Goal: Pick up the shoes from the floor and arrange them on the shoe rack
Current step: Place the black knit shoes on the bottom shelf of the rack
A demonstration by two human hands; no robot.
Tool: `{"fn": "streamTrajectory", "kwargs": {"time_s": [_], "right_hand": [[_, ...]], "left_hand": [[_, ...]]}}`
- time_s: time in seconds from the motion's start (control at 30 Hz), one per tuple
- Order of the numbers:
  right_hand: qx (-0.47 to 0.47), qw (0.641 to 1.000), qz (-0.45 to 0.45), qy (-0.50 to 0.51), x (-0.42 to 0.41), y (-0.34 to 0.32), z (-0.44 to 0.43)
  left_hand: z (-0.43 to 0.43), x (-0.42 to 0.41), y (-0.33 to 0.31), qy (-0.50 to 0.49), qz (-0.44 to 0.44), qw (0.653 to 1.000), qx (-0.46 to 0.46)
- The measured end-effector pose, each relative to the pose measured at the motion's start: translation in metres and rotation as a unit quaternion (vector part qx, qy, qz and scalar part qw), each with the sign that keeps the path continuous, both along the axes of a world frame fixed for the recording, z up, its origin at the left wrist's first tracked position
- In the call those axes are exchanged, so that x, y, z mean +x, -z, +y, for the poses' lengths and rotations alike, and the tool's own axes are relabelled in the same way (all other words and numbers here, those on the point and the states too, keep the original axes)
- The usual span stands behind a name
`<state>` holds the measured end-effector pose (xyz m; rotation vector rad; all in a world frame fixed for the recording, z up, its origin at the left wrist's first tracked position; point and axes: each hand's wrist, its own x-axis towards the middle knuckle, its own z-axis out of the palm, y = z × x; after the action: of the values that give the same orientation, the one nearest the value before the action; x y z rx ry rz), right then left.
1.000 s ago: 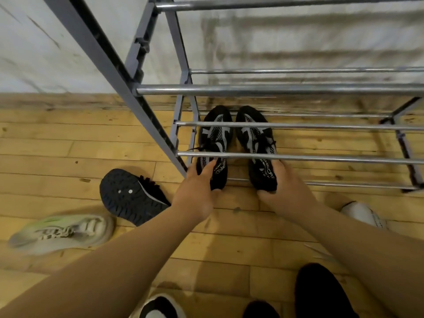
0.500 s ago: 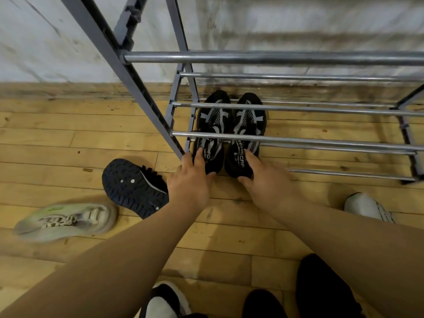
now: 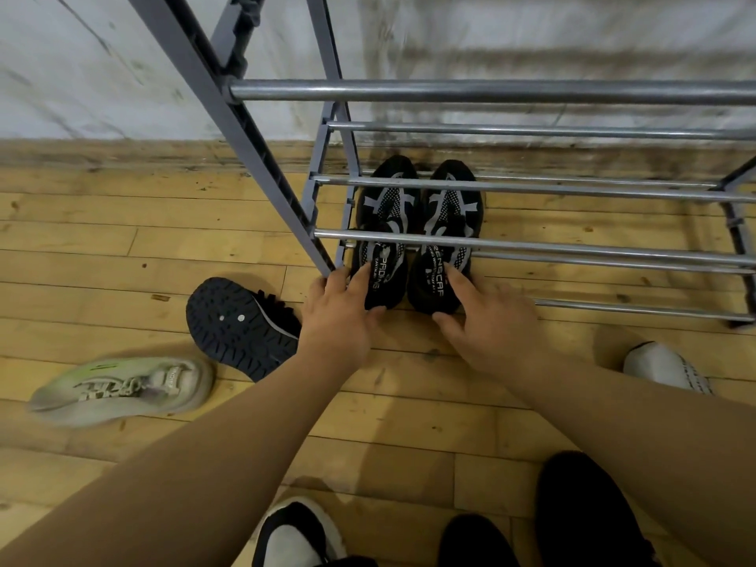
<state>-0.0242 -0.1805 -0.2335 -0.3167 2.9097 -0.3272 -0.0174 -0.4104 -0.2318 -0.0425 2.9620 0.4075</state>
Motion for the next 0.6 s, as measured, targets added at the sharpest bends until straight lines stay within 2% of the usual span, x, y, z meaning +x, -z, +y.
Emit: {"fn": "streamTrajectory", "kwargs": {"time_s": [0.23,0.4,0.47,0.6], "right_hand": [[0.023,0.999,0.009,-0.040,0.011,0.004,0.016],[0.007,1.000,0.002,-0.015,0.016,0.003,0.012],[-0.028,0.999,-0.019,0.014,0.024,-0.003,0.009],[-0.093,0.991,-0.080,0.058,0.057,-0.025,0.019]], "left_hand": [[-0.001,0.020,0.001,0.015,0.059,0.998,-0.002],[0.004,0.014,-0.003,-0.010,0.023,0.999,-0.020],[0.006,0.014,-0.005,-0.006,0.015,1.000,-0.027],[0.013,0.035,-0.017,-0.031,-0.026,0.999,0.014]]}}
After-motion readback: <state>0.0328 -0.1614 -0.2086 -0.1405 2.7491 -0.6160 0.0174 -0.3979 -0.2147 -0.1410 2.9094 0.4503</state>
